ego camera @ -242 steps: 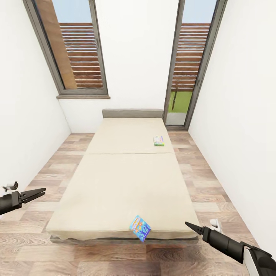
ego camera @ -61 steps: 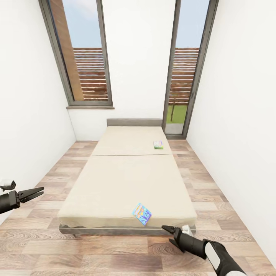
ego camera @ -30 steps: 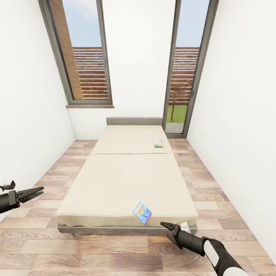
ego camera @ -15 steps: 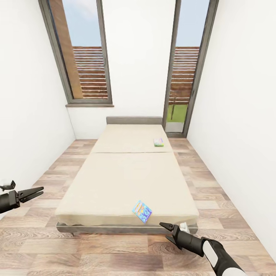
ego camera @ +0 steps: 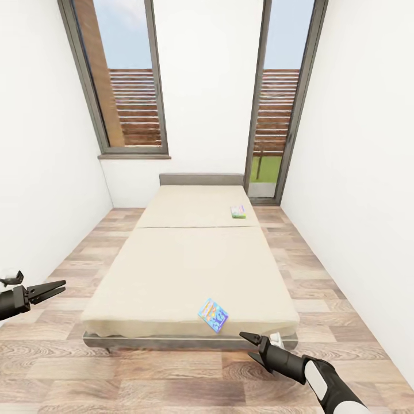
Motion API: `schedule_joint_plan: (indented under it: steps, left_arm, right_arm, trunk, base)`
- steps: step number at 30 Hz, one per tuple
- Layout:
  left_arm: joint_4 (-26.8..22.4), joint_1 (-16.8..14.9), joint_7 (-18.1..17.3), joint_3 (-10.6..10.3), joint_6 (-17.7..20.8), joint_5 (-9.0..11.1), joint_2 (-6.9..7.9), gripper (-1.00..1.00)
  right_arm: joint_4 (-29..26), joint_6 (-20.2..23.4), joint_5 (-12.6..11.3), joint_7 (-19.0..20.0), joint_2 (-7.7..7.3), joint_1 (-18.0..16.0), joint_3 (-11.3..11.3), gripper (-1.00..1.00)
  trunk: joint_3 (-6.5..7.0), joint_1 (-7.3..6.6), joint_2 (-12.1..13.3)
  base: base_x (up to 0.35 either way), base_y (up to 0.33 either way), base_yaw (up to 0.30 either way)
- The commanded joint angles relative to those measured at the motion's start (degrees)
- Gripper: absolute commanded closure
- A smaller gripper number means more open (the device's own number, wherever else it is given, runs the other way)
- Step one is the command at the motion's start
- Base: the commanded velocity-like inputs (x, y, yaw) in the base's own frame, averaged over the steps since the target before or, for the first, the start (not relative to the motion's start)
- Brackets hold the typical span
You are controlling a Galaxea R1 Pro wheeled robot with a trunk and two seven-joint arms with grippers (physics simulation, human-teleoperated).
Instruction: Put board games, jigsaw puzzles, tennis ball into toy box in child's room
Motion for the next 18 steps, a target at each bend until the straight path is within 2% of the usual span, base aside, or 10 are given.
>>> schedule_joint_plan:
  steps: [1,18]
  left_arm:
    - [0.00,-0.06,-0.25,0.01,0.61,-0.06,0.01,-1.00]
    - [0.00,-0.04,-0.25,0.00,0.61,-0.08,0.00,-1.00]
  right_arm:
    - [0.02,0.32,-0.10,0.13,0.04,-0.04,-0.20,-1.00]
    - [0.02,0.02,-0.01,0.08,0.15,0.04,0.16,-1.00]
  trunk:
    - [-0.24,0.23,-0.45]
    - [-3.30,3.96,-7.27]
  base:
    - [0.000,0.000,0.000]
    - [0.000,0.000,0.000]
